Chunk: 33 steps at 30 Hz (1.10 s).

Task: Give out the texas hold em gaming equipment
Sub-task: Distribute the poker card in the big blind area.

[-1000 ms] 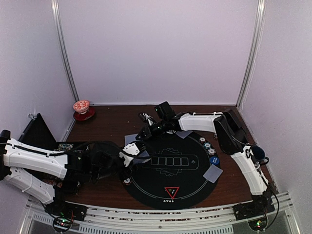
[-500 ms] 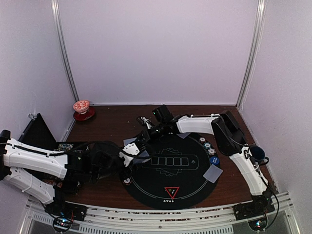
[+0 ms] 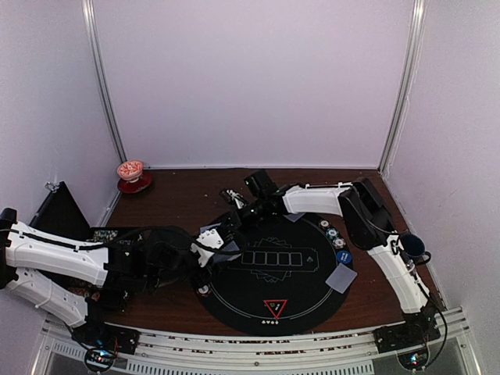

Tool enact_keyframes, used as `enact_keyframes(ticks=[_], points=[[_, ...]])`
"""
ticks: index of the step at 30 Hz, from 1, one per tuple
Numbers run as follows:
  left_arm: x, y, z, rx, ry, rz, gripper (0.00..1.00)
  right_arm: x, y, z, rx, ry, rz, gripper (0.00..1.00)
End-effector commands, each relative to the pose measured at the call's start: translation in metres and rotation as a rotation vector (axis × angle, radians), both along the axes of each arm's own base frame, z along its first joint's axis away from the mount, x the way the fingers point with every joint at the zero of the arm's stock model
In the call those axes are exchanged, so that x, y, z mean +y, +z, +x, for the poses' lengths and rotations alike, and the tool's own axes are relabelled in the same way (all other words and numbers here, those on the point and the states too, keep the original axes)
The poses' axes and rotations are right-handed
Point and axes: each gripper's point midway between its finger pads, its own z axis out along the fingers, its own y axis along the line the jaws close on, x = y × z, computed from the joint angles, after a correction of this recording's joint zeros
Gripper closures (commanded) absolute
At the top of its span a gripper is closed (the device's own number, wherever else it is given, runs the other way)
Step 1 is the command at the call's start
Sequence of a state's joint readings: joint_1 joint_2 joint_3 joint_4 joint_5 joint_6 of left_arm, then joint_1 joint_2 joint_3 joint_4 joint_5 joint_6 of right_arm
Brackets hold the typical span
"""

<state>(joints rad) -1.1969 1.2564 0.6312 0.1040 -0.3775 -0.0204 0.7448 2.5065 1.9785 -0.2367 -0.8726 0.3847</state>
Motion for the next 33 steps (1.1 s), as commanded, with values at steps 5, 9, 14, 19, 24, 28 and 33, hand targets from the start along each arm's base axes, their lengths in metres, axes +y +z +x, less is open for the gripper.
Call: enact_keyframes(ticks=[5, 9, 14, 19, 24, 28, 33], points=[[-0.005, 0.013, 0.004, -0.025, 0.006, -0.049, 0.48, -0.005, -0.017, 0.003, -0.030, -0.010, -0.058, 0.88], [-0.005, 0.014, 0.004, -0.026, 0.007, -0.050, 0.48, -0.005, -0.015, 0.004, -0.044, -0.011, -0.065, 0.83], [-0.005, 0.013, 0.004, -0.025, 0.006, -0.049, 0.48, -0.008, -0.008, 0.010, -0.086, -0.019, -0.089, 0.77], [-0.005, 0.013, 0.004, -0.025, 0.006, -0.049, 0.48, -0.011, -0.002, 0.014, -0.126, -0.031, -0.111, 0.71], [-0.005, 0.012, 0.004, -0.024, 0.007, -0.047, 0.48, -0.013, 0.002, 0.016, -0.153, -0.039, -0.130, 0.63], [-0.005, 0.012, 0.004, -0.024, 0.006, -0.046, 0.48, -0.017, -0.004, 0.016, -0.149, -0.045, -0.154, 0.57], [-0.005, 0.012, 0.004, -0.023, 0.007, -0.046, 0.48, -0.021, -0.012, 0.010, -0.130, -0.042, -0.177, 0.53]])
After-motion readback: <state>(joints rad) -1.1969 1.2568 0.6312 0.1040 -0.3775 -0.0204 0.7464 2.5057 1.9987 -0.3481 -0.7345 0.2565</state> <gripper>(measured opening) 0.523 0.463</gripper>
